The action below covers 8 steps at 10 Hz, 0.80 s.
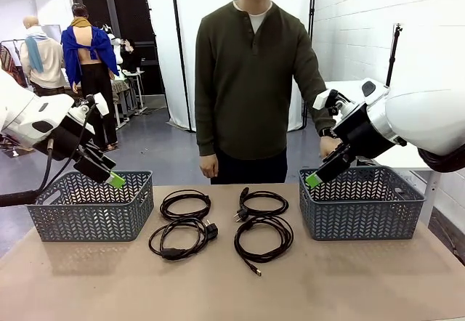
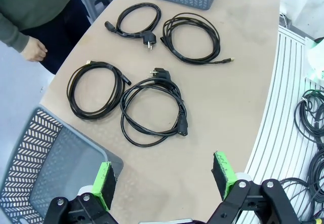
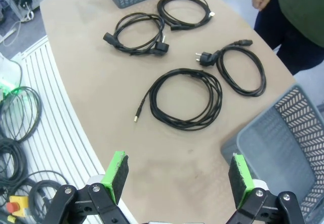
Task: Organize the cables according to human instructions.
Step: Pick up a bundle of cables and place it in the basket indicated by the human.
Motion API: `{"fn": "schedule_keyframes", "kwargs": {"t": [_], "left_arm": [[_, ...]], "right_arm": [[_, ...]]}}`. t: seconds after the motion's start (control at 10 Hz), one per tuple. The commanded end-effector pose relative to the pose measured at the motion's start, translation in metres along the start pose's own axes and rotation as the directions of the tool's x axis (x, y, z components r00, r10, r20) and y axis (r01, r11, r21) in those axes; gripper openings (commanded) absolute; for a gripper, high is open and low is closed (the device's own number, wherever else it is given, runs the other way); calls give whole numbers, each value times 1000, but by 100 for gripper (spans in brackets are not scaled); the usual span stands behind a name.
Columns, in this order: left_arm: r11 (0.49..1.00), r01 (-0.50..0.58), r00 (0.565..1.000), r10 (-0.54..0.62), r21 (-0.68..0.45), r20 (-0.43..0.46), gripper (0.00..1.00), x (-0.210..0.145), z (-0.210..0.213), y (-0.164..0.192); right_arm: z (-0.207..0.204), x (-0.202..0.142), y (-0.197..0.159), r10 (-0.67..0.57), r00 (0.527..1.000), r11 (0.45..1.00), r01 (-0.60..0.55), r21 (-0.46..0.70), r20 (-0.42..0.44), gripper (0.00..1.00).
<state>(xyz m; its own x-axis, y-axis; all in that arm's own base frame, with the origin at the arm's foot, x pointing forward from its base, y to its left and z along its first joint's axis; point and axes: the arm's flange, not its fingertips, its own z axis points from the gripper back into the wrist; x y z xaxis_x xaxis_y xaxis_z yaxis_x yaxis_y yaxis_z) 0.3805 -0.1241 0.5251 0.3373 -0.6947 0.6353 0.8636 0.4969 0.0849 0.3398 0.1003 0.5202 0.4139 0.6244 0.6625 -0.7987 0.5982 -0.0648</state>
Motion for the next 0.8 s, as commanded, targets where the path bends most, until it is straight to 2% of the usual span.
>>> {"fn": "schedule_keyframes", "kwargs": {"t": [0.0,0.4,0.7], "left_arm": [[1000,5,1000,-5,-13,8,100,-3,-1,1],[1000,5,1000,-5,-13,8,100,-3,-1,1],[1000,5,1000,-5,-13,8,100,-3,-1,1]], "right_arm": [[-5,27,7,-85,993,996,82,-28,-85,100],[-44,81,22,-309,916,951,288,-115,-257,100],[-88,102,34,-397,865,917,357,-179,-308,100]]}}
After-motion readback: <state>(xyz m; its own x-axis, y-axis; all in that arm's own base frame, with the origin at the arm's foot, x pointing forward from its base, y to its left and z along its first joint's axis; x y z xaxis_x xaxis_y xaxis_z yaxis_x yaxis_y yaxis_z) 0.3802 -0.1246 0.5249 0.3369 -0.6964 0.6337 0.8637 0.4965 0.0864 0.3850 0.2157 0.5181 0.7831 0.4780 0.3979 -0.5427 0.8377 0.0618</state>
